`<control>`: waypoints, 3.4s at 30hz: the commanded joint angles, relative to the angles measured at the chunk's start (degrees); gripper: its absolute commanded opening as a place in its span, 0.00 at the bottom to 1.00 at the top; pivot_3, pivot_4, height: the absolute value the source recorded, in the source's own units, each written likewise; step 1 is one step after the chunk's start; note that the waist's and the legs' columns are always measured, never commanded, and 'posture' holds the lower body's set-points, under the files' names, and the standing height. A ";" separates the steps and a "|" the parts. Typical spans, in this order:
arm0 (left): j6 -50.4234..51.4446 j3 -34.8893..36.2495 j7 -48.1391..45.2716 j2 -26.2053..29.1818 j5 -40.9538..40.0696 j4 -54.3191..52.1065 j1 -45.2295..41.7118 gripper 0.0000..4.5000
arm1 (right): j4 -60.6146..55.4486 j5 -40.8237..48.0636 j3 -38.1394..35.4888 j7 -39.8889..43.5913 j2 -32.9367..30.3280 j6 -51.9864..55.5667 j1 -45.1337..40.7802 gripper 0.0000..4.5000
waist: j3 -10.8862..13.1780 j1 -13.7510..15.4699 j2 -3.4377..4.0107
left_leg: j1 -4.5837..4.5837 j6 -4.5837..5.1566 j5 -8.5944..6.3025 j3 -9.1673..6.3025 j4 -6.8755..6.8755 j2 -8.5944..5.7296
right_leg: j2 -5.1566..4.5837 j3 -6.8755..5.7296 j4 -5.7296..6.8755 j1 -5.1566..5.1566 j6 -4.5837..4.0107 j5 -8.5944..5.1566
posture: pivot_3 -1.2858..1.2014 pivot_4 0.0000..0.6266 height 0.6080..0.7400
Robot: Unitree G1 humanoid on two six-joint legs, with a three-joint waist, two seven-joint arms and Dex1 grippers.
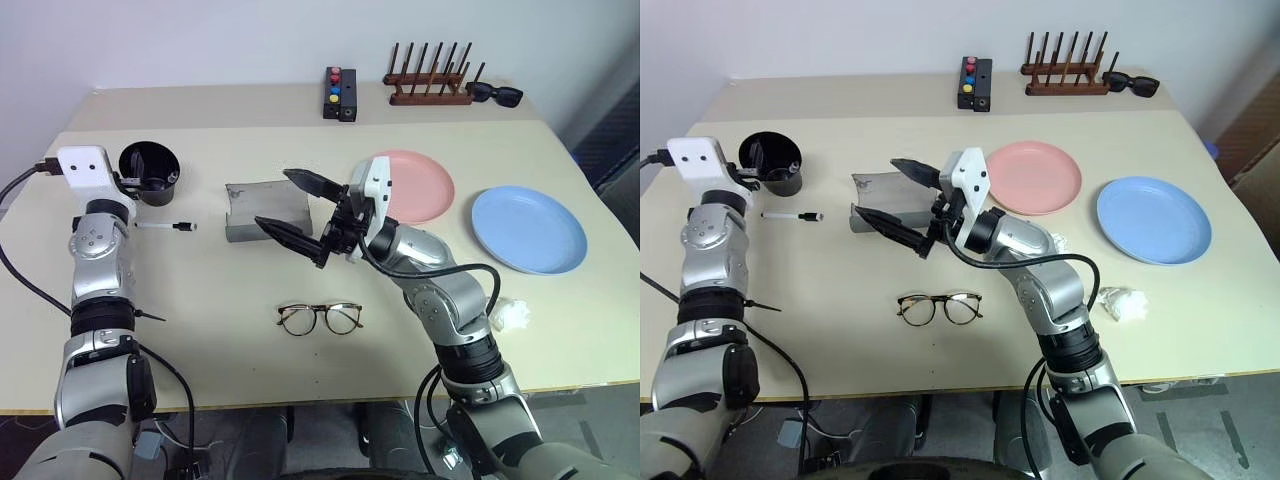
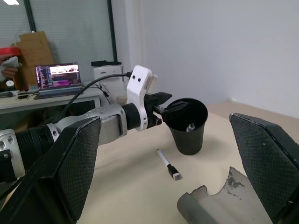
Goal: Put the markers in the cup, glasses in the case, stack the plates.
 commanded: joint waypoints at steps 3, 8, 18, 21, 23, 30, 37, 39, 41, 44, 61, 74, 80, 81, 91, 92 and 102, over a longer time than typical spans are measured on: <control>0.81 1.48 1.53 1.18 -0.52 -0.34 -0.85 0.80 | -2.42 1.03 0.07 0.14 0.46 -0.04 -0.27 1.00 | 0.00 0.00 0.00 | 0.00 0.00 0.00 0.00 0.00 0.00 | 0.00 0.00 0.00 0.00 0.00 0.00 | 0.52 0.24 0.99; 1.46 2.31 2.56 1.31 -1.32 0.18 -1.37 0.80 | -2.55 1.11 0.06 0.19 0.43 0.16 -0.19 1.00 | 0.00 0.00 0.00 | 0.00 0.00 0.00 0.00 0.00 0.00 | 0.00 0.00 0.00 0.00 0.00 0.00 | 0.52 0.24 0.99; 1.76 2.40 3.15 1.54 -2.09 2.56 -4.99 0.80 | -2.57 1.17 0.18 0.28 0.55 0.48 -0.19 1.00 | 0.00 0.07 0.00 | 0.00 0.00 0.00 0.00 0.01 -0.01 | 0.00 0.00 -0.01 0.01 0.00 0.00 | 0.52 0.24 0.99; 1.87 2.47 3.14 1.48 -2.43 3.58 -6.06 0.80 | -2.57 1.11 0.20 0.21 0.58 0.44 -0.19 1.00 | 0.00 0.06 -0.01 | 0.00 0.00 0.00 0.00 0.01 0.00 | 0.00 0.00 0.00 0.01 0.00 0.00 | 0.52 0.24 0.99; 2.03 2.59 3.21 1.43 -2.59 4.29 -6.62 0.80 | -2.58 1.07 0.18 0.16 0.58 0.41 -0.18 1.00 | 0.00 0.05 0.00 | 0.00 0.00 0.00 0.00 0.01 0.00 | 0.00 0.00 0.00 0.01 0.00 0.00 | 0.52 0.24 0.99; 2.05 2.65 3.21 1.59 -2.63 6.88 -8.14 0.80 | -2.46 1.04 0.12 0.11 0.60 0.36 -0.26 1.00 | 0.00 0.00 -0.01 | 0.00 0.00 0.00 0.00 0.00 0.00 | 0.00 0.00 0.00 0.00 0.00 0.00 | 0.52 0.24 0.99; 1.30 2.52 3.06 1.89 -2.58 9.05 -10.22 0.80 | -2.36 1.01 0.20 0.15 0.66 0.34 -0.34 1.00 | 0.00 0.03 -0.01 | 0.00 0.00 0.00 0.00 0.01 0.00 | 0.00 0.00 0.00 0.01 0.00 0.00 | 0.52 0.24 0.99; 0.97 2.55 3.07 2.11 -2.53 10.02 -11.03 0.80 | -2.26 0.98 0.22 0.18 0.69 0.28 -0.39 1.00 | 0.00 0.03 -0.01 | 0.00 0.00 0.00 0.00 0.01 0.00 | 0.00 0.00 0.00 0.01 0.01 0.00 | 0.52 0.24 0.99; 0.72 2.56 3.03 2.29 -2.52 10.78 -11.61 0.80 | -2.22 0.97 0.22 0.19 0.71 0.24 -0.41 1.00 | 0.00 0.03 -0.01 | 0.00 0.00 0.00 0.00 0.00 0.00 | 0.00 0.00 0.00 0.01 0.01 0.00 | 0.52 0.24 0.99; 0.26 2.49 2.95 2.38 -2.47 11.64 -12.18 0.80 | -2.23 0.92 0.23 0.16 0.72 0.18 -0.41 1.00 | 0.00 0.00 -0.01 | 0.00 0.00 0.00 0.00 0.00 0.00 | 0.00 0.00 0.00 0.01 0.01 0.00 | 0.52 0.24 0.99; -1.46 2.72 3.31 2.56 -2.65 12.91 -13.35 0.80 | -3.00 1.13 0.43 -0.11 0.63 0.52 0.12 1.00 | 0.00 0.00 -0.01 | 0.00 -0.01 0.00 0.00 0.00 0.00 | 0.00 0.00 0.00 0.00 0.01 0.00 | 0.52 0.24 0.99; -0.09 1.97 -13.05 4.50 -8.70 -4.23 -5.07 0.86 | -3.17 0.77 -0.71 -0.59 -0.45 0.41 0.17 1.00 | 0.00 -0.29 -0.01 | -0.01 -0.01 0.00 0.00 -0.02 0.00 | 0.00 0.01 -0.01 0.00 0.00 0.00 | 0.52 0.24 0.99; 13.21 -0.77 -30.63 10.84 -14.76 -19.39 4.86 0.99 | -2.29 0.80 -1.98 -0.32 -1.75 0.17 -0.28 1.00 | 0.00 -1.09 0.00 | -0.01 -0.01 0.00 0.01 -0.07 0.02 | 0.01 0.02 0.01 -0.05 -0.02 0.00 | 0.52 0.24 0.99; 15.23 -1.57 -33.16 12.17 -15.19 -21.35 6.42 0.99 | -2.17 0.80 -2.08 -0.25 -1.86 0.14 -0.34 1.00 | 0.01 -1.08 0.01 | -0.01 -0.01 0.00 0.00 -0.07 0.02 | 0.01 0.03 0.01 -0.04 -0.02 -0.01 | 0.52 0.24 0.99; 27.97 -11.21 -49.18 22.15 -10.40 -17.53 8.76 0.99 | -1.89 0.73 -2.41 -0.07 -2.40 -0.04 -0.07 1.00 | 0.02 -1.44 0.03 | 0.00 -0.01 0.00 0.00 -0.10 0.03 | 0.03 0.02 0.01 -0.08 -0.03 -0.02 | 0.52 0.24 0.99; 27.81 -13.06 -50.71 23.07 -8.61 -15.07 7.84 0.99 | -2.02 0.77 -2.48 -0.06 -2.51 -0.01 0.03 1.00 | 0.02 -1.44 0.03 | 0.00 0.00 0.00 0.00 -0.12 0.03 | 0.03 0.03 0.02 -0.09 -0.03 -0.02 | 0.52 0.24 0.99; 22.17 -26.72 -59.97 23.20 6.91 9.76 -9.34 0.99 | -3.14 0.78 -2.40 -0.23 -2.62 0.42 1.05 1.00 | 0.01 -1.19 0.01 | -0.10 0.00 0.01 0.02 -0.10 0.03 | 0.07 0.03 0.08 -0.19 -0.02 -0.03 | 0.52 0.24 0.99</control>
